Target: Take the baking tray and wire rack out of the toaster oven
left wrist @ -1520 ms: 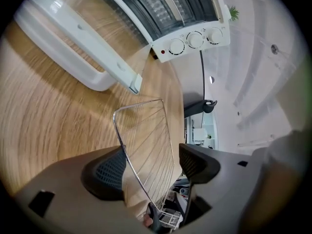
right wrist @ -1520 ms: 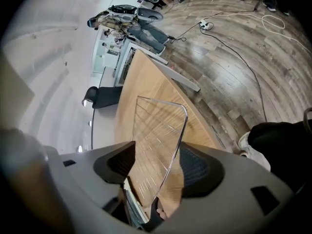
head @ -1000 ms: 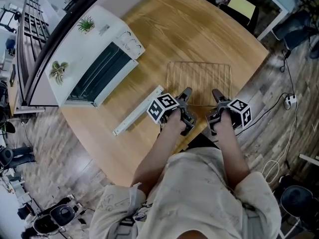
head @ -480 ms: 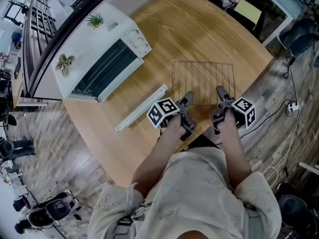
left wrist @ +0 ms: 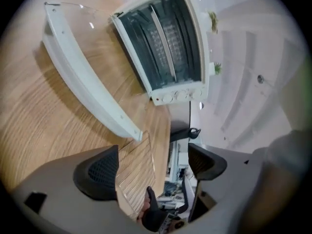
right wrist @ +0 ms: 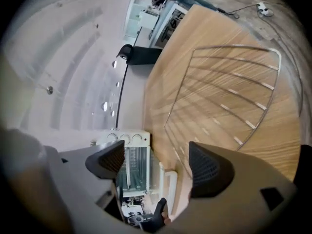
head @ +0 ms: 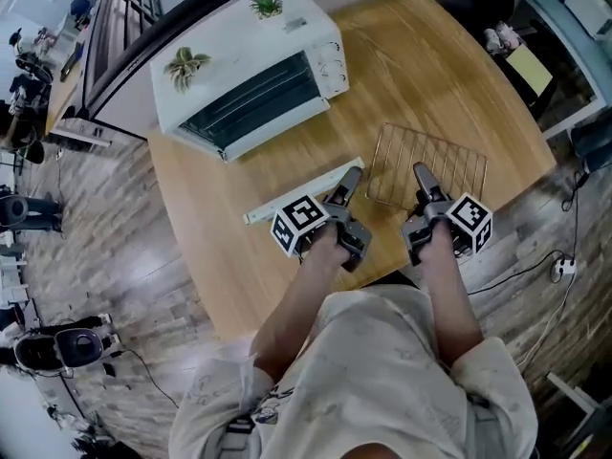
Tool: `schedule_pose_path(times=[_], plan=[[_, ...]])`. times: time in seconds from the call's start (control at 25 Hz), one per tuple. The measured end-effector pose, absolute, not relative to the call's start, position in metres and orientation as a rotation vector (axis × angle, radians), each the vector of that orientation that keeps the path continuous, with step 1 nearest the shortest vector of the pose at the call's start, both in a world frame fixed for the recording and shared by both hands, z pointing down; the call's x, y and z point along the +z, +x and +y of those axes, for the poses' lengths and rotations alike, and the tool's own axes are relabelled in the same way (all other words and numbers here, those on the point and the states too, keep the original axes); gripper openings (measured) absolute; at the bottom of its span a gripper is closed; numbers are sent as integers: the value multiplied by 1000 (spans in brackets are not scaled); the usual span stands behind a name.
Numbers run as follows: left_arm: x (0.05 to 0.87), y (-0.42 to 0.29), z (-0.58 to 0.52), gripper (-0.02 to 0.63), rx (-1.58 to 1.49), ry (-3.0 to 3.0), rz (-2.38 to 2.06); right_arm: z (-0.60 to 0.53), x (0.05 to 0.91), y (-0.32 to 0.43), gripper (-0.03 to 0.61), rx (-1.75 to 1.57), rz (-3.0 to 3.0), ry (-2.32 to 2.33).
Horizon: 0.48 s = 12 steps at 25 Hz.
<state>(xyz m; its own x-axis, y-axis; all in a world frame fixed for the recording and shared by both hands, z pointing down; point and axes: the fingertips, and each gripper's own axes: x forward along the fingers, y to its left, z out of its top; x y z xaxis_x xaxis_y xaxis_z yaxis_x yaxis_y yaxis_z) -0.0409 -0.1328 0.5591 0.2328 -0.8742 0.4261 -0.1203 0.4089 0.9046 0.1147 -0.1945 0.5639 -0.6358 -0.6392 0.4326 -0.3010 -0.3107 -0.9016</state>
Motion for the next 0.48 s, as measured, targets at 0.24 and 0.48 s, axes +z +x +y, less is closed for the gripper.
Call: schedule_pose_path(times=[0.24,0.48], plan=[[531,-126,-103,460,-1135,1029,-1329,-199,532,44,380,-2000,1794,-860],[502,-208,-59,460,-1541,1040,-1377,-199,512,-20,380,-1940,1914,-658]])
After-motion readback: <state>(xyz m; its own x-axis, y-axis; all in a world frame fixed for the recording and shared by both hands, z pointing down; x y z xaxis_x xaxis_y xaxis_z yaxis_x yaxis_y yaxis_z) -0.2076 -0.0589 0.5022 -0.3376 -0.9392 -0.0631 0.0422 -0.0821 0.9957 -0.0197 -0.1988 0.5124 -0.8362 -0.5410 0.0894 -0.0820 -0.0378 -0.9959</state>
